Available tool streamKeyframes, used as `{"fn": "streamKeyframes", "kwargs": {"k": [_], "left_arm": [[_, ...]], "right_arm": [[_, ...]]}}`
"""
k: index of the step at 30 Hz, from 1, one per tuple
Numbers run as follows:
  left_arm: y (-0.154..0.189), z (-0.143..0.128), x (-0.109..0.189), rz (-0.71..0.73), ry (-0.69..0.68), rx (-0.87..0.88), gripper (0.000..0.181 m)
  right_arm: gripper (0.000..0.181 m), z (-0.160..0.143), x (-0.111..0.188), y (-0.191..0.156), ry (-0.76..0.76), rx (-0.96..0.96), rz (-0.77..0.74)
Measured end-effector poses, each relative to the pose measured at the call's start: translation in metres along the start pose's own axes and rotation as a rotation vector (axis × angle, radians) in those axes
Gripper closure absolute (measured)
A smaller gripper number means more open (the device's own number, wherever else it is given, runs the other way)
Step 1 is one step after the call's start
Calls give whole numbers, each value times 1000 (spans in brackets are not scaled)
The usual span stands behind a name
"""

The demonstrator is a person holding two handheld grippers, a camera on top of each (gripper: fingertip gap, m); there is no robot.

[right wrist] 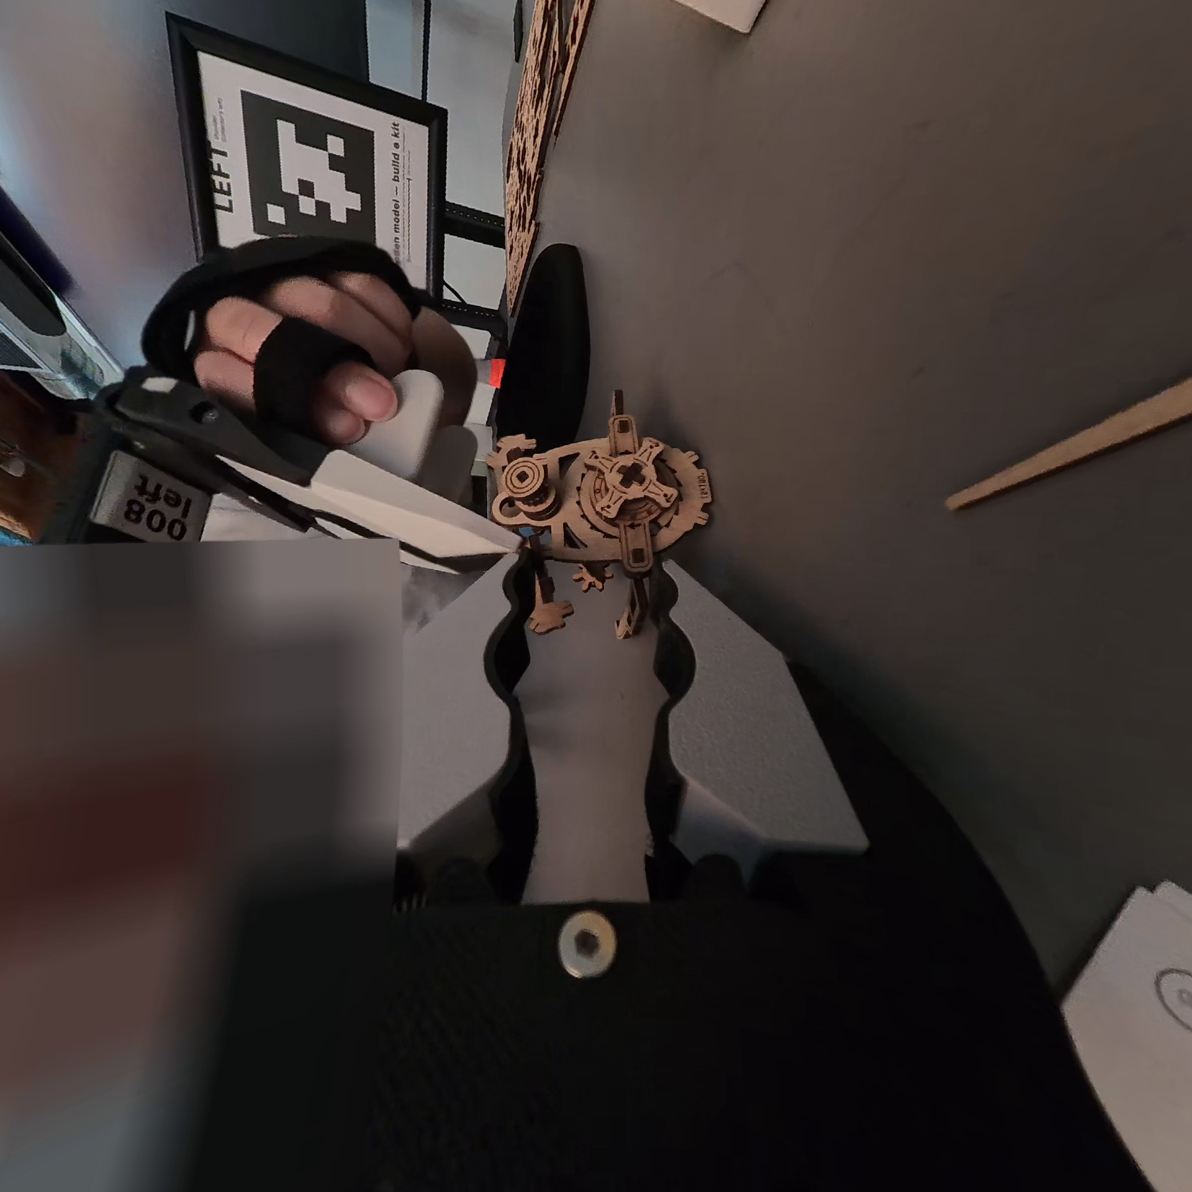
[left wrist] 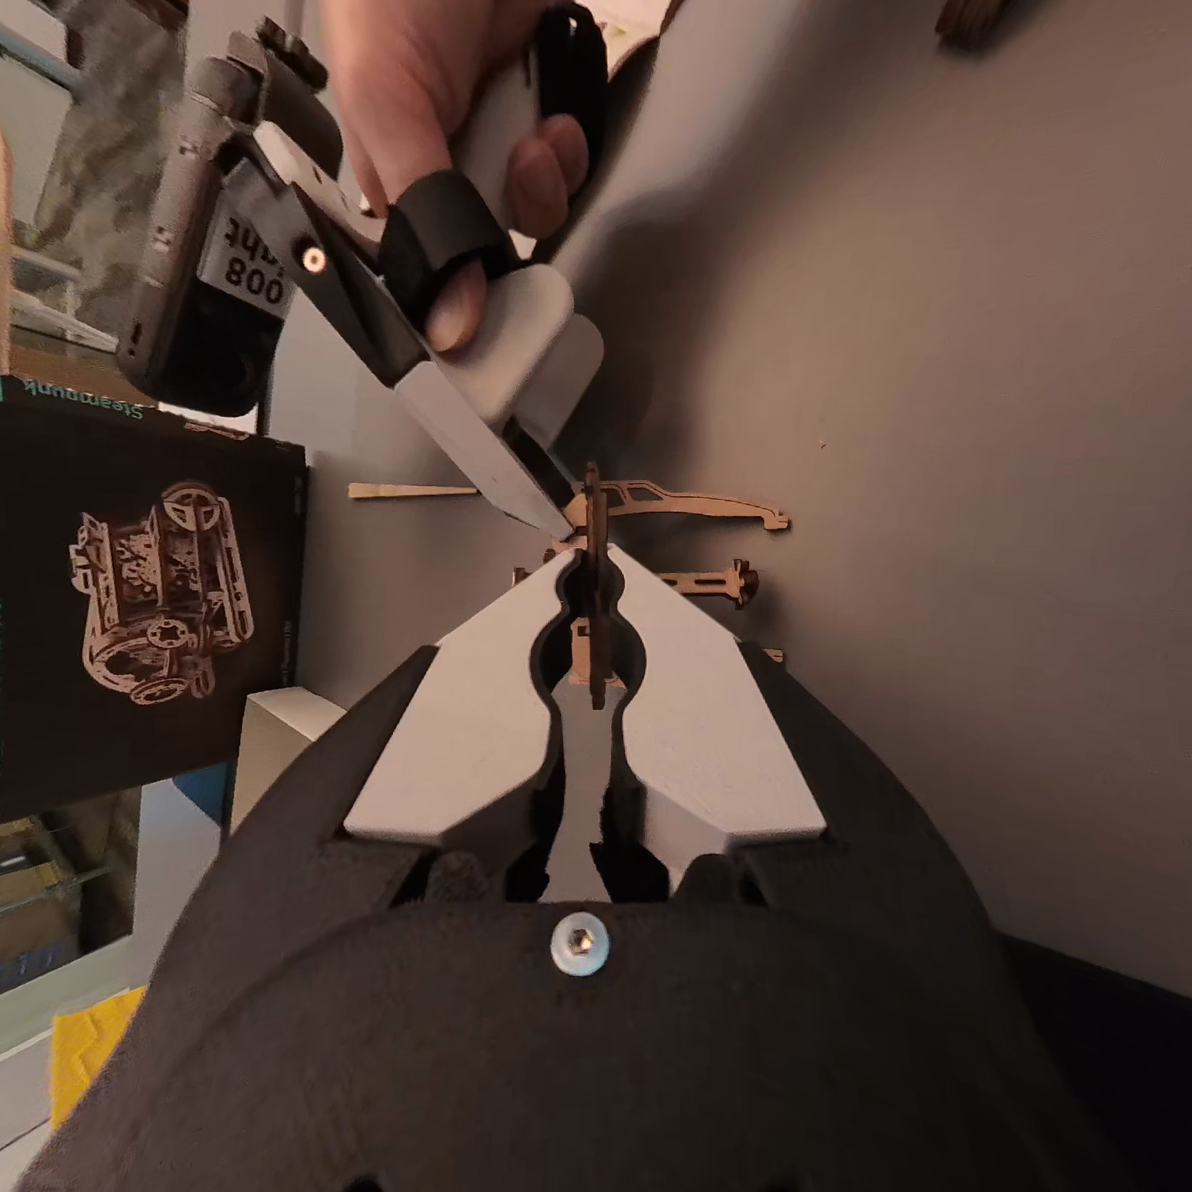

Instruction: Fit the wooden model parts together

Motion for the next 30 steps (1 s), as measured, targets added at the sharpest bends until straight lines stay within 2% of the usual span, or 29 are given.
{"fn": "streamKeyframes", "kwargs": {"k": [5, 17, 20, 26, 29, 30], "left_arm": [[-2, 3, -2, -38, -63, 19, 181], [0, -1, -2, 33, 9, 59, 181], [-1, -2, 6, 0, 137, 211, 177], [-18, -12, 54, -45, 467, 563, 141], [-26, -27, 68, -22, 580, 624, 137], [-30, -32, 72, 0, 612, 630, 135]], "right_arm": [[147, 0, 0, 0, 4, 12, -2], [147, 0, 1, -1, 15, 25, -7], [148, 1, 0, -7, 19, 41, 12], [148, 9, 12, -33, 104, 195, -17], [148, 13, 20, -48, 151, 400, -191], [148, 14, 23, -56, 177, 524, -250]]}}
Point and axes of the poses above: each gripper's, where its closed fingertips meet, x back along the fingers, z out of its top, y = z × x across the jaws, the point moved 6 cm from there along x, back along the fingers, and after that the axes turned 5 degrees about -z, right-handed, at the moved point
